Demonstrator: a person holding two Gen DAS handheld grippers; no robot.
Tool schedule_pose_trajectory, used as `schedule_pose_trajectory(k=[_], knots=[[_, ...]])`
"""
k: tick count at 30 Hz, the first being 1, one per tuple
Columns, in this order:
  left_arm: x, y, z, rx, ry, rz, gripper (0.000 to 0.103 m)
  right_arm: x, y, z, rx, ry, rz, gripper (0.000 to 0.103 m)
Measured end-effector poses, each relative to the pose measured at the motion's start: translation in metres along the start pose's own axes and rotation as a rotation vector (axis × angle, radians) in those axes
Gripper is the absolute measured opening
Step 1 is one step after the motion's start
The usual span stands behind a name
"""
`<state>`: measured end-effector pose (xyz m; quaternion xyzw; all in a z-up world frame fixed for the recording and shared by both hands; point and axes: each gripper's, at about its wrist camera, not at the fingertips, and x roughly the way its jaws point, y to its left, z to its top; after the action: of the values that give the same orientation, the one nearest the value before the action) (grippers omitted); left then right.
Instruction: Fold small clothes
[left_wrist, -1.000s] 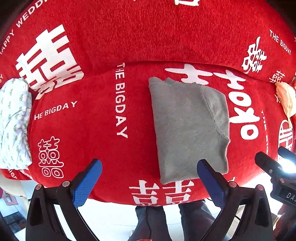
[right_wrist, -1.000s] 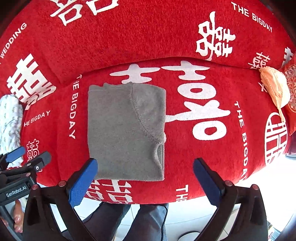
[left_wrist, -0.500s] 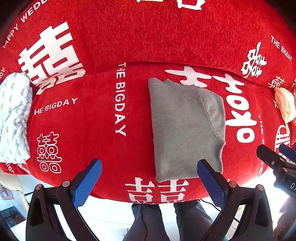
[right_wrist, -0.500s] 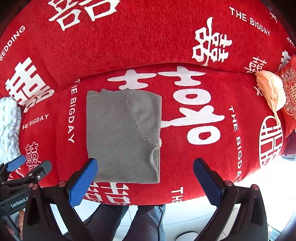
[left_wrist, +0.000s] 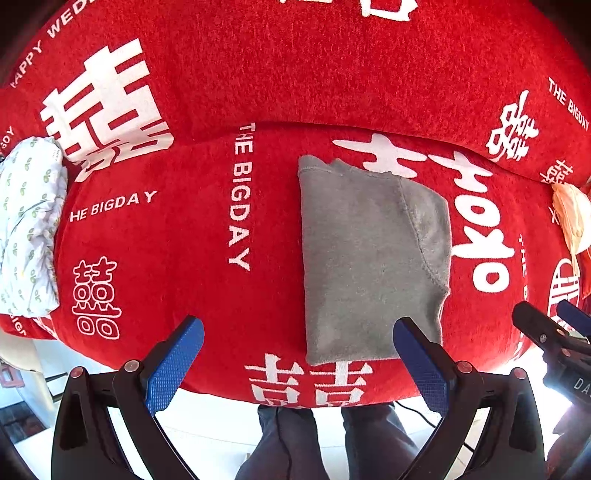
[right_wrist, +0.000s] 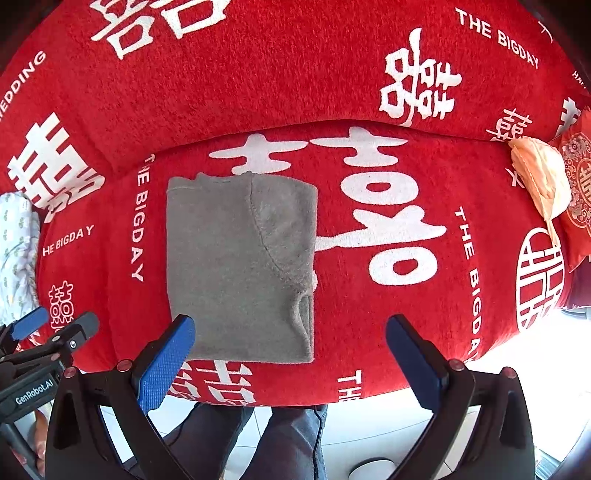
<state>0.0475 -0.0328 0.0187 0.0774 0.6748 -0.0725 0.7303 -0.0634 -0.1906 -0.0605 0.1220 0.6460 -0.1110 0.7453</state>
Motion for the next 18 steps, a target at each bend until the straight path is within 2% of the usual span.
schedule_pose_trajectory(k=[10, 18], knots=[[-0.008, -0.006, 0.006, 0.048, 0.009, 0.025, 0.103, -0.022, -0.016, 0.004, 0.059, -0.056, 0.0, 0.103], [-0.007, -0.012, 0.007, 0.064, 0.04, 0.04, 0.103, -0.03, -0.019, 0.003, 0.069, -0.052, -0.026, 0.103]])
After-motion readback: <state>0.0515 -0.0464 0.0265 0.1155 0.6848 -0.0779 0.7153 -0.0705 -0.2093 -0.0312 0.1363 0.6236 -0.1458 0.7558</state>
